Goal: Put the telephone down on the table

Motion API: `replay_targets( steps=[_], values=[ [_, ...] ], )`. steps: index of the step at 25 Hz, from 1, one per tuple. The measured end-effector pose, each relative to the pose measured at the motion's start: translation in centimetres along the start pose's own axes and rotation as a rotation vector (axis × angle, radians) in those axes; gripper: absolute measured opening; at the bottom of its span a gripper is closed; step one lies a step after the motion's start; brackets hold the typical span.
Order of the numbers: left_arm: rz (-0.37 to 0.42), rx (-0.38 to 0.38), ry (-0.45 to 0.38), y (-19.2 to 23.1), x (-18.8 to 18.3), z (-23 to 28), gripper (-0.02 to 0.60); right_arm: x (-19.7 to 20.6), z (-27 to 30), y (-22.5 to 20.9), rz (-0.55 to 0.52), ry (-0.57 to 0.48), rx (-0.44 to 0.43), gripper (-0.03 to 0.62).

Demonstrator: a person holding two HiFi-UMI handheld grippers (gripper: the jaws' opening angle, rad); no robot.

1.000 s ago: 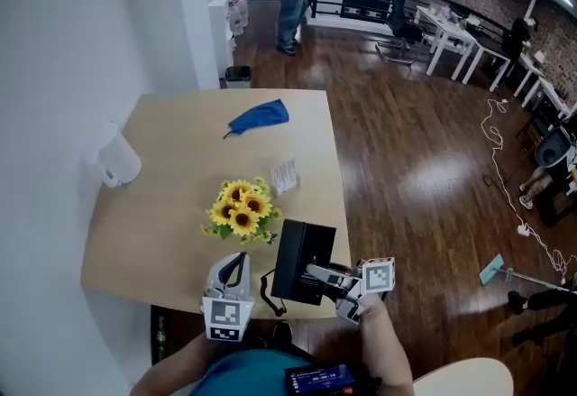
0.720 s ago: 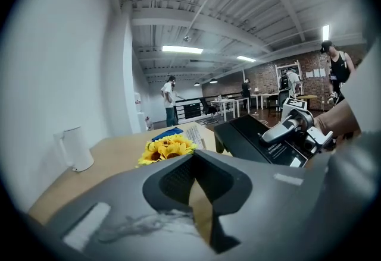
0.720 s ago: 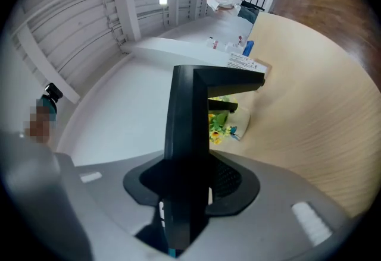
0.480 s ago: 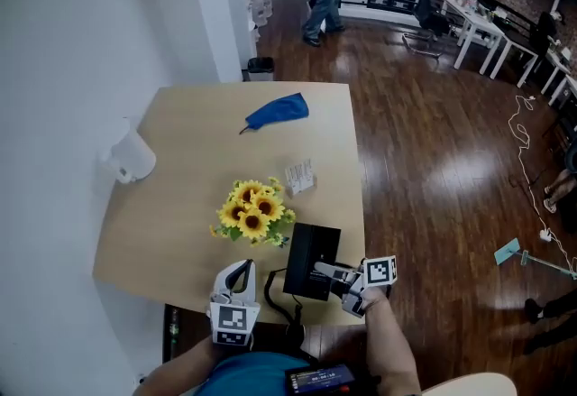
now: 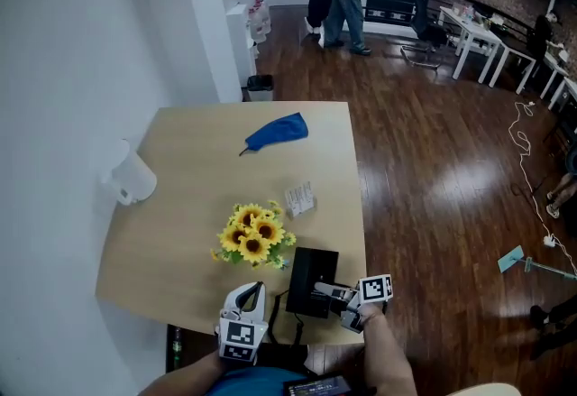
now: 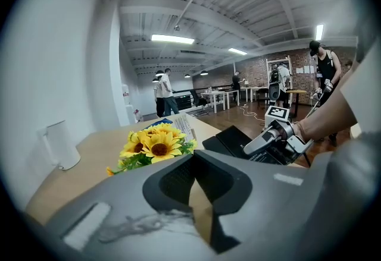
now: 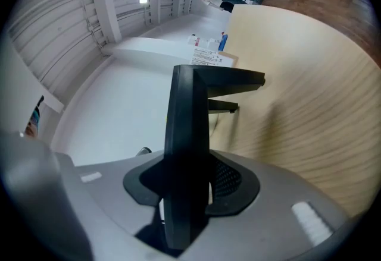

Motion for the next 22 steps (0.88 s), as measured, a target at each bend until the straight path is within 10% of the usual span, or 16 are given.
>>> replay_targets(
  steps=[22],
  values=[
    [-0.052,0.049,0.01,-0.3,0.6,1.6,0.014,0.4,0.1,-3.7,0.044,0.042,0.209,0.179]
  ],
)
Point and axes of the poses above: the fingertips, and each gripper's own axes: z forward along the fingers, y to its left, x out of its underside, the point moved 4 cm from there along -z, backward along the fingers, and after that the axes turned 10 degrees about x, right-handed, at the moved point
